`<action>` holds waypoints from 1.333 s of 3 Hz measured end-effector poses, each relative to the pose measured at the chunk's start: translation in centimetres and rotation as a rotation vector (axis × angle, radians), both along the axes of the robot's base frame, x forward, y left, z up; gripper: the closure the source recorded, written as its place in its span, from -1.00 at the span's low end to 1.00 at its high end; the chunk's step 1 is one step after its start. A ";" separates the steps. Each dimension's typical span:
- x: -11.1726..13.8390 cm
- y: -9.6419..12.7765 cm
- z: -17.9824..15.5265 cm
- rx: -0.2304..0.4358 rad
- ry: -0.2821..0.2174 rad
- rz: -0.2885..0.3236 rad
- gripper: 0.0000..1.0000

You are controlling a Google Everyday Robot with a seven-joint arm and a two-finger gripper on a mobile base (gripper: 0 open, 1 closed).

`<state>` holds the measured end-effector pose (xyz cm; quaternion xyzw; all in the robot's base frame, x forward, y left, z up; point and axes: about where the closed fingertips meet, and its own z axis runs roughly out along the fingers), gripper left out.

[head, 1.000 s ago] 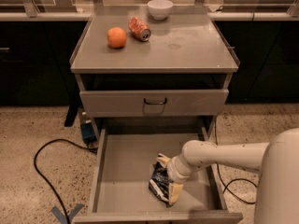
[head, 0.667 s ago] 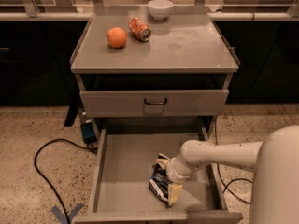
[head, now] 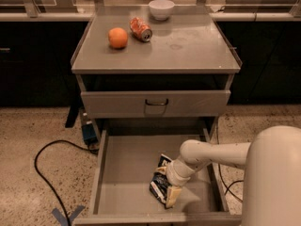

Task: Pick blue chip bag from middle drawer and place on counter

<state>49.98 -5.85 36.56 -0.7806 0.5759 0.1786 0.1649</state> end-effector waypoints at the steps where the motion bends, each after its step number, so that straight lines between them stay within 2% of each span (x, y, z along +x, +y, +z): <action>1: 0.0 0.0 0.0 0.000 -0.001 0.000 -0.15; 2: -0.2 0.3 2.1 0.019 -0.027 -0.010 0.31; 3: -0.4 0.5 7.1 0.078 -0.077 -0.015 0.78; 4: -0.8 0.9 13.7 0.148 -0.145 -0.010 1.00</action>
Offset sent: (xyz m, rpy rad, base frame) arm -0.0008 0.0052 0.0546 0.0456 -0.0728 -0.0280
